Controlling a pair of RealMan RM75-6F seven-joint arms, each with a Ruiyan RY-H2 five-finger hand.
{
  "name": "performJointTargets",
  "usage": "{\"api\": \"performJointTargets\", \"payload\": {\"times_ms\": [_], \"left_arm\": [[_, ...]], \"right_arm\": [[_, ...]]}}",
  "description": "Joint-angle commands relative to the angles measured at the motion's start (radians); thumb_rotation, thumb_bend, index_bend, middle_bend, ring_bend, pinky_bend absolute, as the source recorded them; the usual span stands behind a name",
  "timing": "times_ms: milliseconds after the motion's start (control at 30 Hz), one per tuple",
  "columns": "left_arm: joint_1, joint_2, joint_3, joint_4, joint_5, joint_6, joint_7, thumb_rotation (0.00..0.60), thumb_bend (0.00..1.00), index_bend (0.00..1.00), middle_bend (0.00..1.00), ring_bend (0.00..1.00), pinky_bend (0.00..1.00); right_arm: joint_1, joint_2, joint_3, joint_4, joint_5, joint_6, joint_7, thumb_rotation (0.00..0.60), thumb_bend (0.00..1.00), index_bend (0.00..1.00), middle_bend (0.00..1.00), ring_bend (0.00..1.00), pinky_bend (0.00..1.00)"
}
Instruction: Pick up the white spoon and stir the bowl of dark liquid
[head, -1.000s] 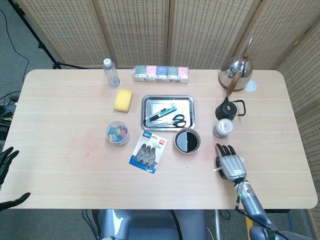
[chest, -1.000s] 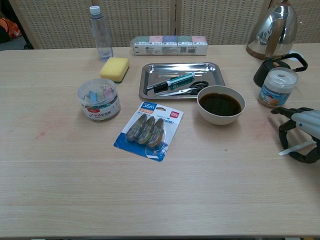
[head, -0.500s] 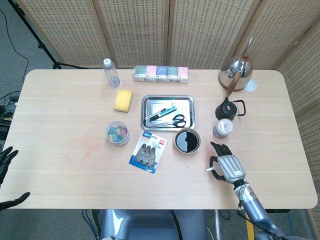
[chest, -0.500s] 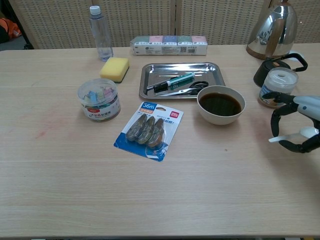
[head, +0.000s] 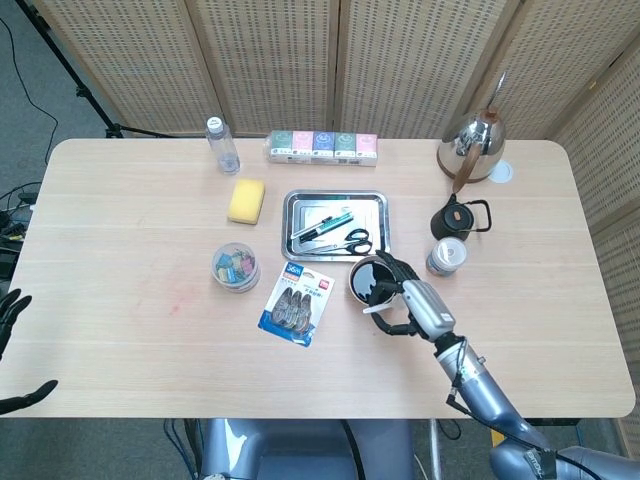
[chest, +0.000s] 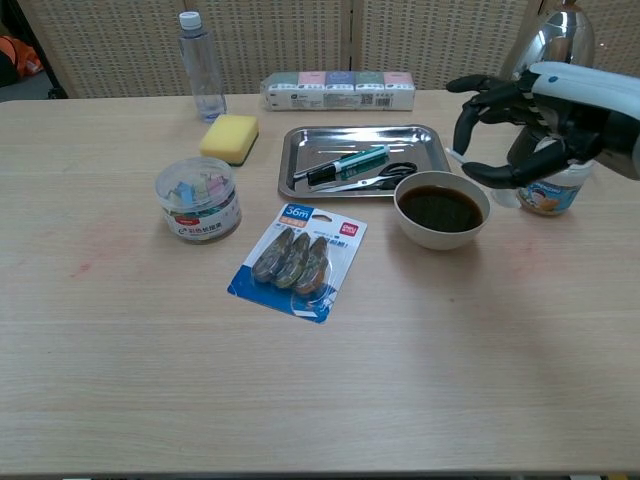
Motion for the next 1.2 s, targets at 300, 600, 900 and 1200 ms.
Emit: {"api": "performJointTargets", "payload": {"times_ms": [300,600,900,1200], "left_arm": [[-0.021,0.003,-0.016,-0.008,-0.042,-0.032,0.001,0.6,0.07,0.0,0.0,0.0,0.0],[-0.026,-0.006,-0.023,-0.011,-0.053,-0.037,0.024,0.6,0.07,0.0,0.0,0.0,0.0],[-0.034,-0.009,-0.027,-0.018,-0.069,-0.055,0.038,0.6,0.07,0.0,0.0,0.0,0.0],[-0.041,-0.016,-0.031,-0.025,-0.083,-0.067,0.061,0.6,0.07,0.0,0.0,0.0,0.0]], "right_arm": [[0.162,-0.111,0.122,0.032,0.292,-0.129,-0.04,0.6,0.44,0.61,0.0,0.0,0.0],[0.21,-0.152,0.12,0.142,0.342,-0.17,-0.061,0.6,0.44,0.61,0.0,0.0,0.0],[0.225,-0.155,0.121,0.206,0.365,-0.205,-0.038,0.6,0.44,0.61,0.0,0.0,0.0],[0.227,-0.157,0.104,0.27,0.368,-0.245,-0.016,0.6,0.44,0.61,0.0,0.0,0.0]]}}
